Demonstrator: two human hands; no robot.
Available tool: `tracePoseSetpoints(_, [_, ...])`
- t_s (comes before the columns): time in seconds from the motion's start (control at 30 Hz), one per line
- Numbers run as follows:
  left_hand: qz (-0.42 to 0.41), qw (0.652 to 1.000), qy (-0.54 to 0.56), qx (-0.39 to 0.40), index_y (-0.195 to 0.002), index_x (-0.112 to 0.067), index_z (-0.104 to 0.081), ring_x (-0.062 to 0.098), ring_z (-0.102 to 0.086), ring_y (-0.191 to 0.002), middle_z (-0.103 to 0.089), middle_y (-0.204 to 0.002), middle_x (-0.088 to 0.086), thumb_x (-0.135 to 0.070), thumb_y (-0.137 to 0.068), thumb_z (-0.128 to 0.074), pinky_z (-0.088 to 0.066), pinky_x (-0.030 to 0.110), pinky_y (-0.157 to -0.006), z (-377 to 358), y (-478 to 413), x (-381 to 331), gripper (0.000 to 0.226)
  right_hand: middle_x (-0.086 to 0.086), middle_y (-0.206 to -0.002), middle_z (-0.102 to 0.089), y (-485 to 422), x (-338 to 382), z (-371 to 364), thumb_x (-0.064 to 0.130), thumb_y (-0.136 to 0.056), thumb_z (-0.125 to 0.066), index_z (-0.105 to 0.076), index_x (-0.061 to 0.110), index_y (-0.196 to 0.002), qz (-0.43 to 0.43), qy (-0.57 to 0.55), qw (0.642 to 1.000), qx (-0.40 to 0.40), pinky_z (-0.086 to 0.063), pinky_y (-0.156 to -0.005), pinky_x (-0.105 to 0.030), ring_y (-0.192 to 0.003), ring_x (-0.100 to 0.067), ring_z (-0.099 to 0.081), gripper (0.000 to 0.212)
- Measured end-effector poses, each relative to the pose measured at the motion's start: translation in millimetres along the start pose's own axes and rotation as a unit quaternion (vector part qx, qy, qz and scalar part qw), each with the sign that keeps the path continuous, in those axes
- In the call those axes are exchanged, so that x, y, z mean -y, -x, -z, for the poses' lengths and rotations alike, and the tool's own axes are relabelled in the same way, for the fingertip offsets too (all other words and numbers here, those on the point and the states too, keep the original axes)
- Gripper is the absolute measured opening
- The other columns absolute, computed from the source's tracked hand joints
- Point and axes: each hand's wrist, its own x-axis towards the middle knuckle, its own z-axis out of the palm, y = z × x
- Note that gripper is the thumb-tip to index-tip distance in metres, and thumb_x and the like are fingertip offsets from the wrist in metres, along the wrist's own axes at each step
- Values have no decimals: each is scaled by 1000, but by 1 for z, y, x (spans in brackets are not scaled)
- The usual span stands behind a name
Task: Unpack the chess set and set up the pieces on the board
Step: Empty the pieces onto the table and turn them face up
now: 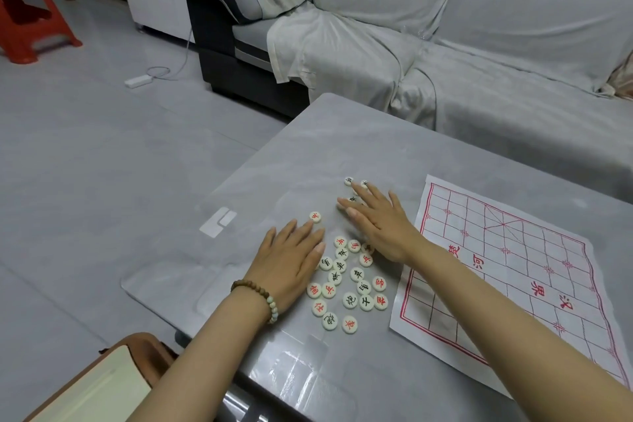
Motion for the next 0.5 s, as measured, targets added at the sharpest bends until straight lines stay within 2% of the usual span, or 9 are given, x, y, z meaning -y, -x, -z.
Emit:
tracePoseSetpoints(0.13, [-24,1000,-4,-2,-145,-37,-19,3,1,-142,-12,-154,-17,-53,-85,6,7,29,-116,0,4,0,67,25,-152,-11,36,9,-3,47,-97,-13,-26,37,-145,61,-65,996,22,8,-116,-24,-140,9,2,51])
tracePoseSetpoints(0.27, [-9,1000,9,-1,-144,-36,-24,3,-3,-142,-16,-154,-16,-42,-99,-6,5,27,-116,1,7,1,49,22,-154,-12,63,15,-19,47,-97,-16,-21,35,-147,59,-71,994,63,2,-118,-25,-141,9,-1,52])
tracePoseSetpoints(0.5, [2,1000,0,10,-146,-31,-21,4,1,-143,-12,-155,-13,-40,-100,-6,4,27,-115,1,8,2,50,19,-156,-1,84,22,-26,45,-99,-18,-6,34,-149,18,-45,997,61,5,-118,-25,-141,7,8,53])
